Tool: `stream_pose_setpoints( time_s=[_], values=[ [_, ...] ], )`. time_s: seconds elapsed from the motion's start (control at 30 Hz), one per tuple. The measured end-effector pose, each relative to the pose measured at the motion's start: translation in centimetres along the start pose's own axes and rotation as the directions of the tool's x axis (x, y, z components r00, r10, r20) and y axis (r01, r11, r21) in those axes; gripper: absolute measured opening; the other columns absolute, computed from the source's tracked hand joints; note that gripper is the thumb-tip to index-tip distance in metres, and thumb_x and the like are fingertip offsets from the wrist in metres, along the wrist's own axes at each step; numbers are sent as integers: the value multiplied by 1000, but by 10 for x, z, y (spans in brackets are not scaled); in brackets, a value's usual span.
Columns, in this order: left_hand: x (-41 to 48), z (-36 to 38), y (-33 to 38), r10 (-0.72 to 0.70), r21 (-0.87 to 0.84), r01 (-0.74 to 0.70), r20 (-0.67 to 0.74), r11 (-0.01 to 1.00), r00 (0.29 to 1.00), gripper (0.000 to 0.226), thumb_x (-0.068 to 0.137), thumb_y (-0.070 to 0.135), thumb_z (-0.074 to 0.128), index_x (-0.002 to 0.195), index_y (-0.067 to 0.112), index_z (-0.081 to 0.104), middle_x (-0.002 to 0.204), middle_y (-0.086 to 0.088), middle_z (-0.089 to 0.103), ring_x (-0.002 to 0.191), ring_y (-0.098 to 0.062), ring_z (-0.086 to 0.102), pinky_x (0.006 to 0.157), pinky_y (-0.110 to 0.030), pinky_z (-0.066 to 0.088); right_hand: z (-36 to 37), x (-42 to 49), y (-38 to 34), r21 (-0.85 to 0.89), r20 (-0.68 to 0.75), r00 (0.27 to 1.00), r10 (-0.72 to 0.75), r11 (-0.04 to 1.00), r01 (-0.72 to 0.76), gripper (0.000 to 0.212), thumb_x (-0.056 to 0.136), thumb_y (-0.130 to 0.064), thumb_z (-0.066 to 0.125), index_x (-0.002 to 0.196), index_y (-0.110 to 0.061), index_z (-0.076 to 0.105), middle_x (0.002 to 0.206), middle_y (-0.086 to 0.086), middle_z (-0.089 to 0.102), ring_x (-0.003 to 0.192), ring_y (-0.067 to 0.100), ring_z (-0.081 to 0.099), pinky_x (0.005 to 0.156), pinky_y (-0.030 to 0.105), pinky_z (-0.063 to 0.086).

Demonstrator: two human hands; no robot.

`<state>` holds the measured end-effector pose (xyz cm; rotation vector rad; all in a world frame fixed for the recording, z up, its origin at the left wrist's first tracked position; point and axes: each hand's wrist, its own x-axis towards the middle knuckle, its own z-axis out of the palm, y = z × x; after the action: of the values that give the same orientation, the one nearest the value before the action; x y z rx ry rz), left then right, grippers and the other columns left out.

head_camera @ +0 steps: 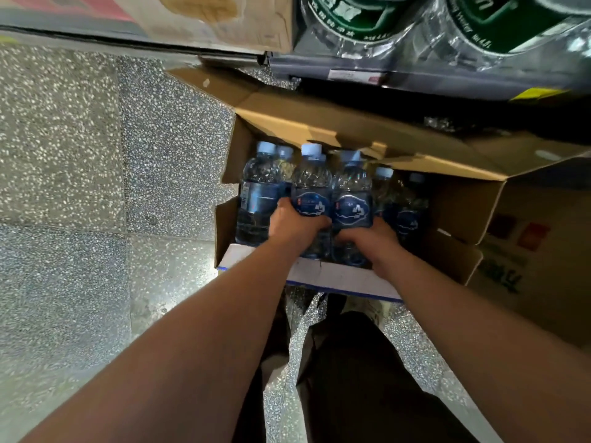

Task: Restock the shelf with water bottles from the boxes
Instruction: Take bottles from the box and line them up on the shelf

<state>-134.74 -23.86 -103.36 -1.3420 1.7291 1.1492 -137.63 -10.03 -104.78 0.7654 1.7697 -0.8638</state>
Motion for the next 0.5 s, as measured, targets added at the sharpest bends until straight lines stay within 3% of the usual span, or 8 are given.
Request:
stream_pose_setpoints(
  time_s=[0.1, 0.2, 0.37, 0.43, 0.5],
  values=[
    [-21, -13, 11, -12, -8, 12, -10, 1000, 1000, 73, 67, 39, 83, 127, 13, 50, 118, -6, 62, 106, -25, 59, 90, -33, 50, -8, -29, -14, -18, 59, 998, -34, 999, 35, 59, 62, -12, 81, 119, -12, 65, 113, 7, 67, 102, 25, 62, 91, 36, 51],
    [-55, -23, 14, -15, -23, 14, -26, 1000, 1000, 70, 64, 39, 84, 122, 17, 52, 113, -3, 64, 103, -24, 61, 91, -35, 51, -19, -56, -17, -19, 126, 990, -66, 997, 69, 72, 32, -24, 82, 101, -9, 70, 105, 8, 70, 99, 30, 64, 89, 44, 53],
    [-113, -38, 22, 7, -100, -13, -64, 995, 998, 65, 60, 40, 87, 113, 22, 54, 102, 0, 67, 93, -22, 66, 85, -37, 56, -45, -112, -24, 26, 153, 986, -59, 998, 56, 42, 59, -12, 80, 100, -16, 71, 98, 2, 73, 90, 21, 65, 73, 29, 48],
    [-132, -46, 27, 45, -133, -55, -78, 990, 996, 63, 63, 36, 86, 114, 19, 53, 102, 0, 66, 93, -22, 64, 83, -34, 54, -52, -128, -28, 58, 151, 988, -27, 998, 19, 50, 52, -14, 82, 101, -15, 71, 95, 6, 74, 90, 26, 68, 80, 37, 55],
    [-149, -54, 32, 79, -162, -92, -83, 982, 993, 60, 67, 32, 84, 116, 17, 53, 102, 0, 65, 92, -20, 62, 78, -28, 48, -57, -143, -34, 62, 126, 991, -34, 998, 27, 68, 39, -22, 84, 105, -15, 68, 98, 6, 73, 91, 26, 68, 77, 36, 55]
  ],
)
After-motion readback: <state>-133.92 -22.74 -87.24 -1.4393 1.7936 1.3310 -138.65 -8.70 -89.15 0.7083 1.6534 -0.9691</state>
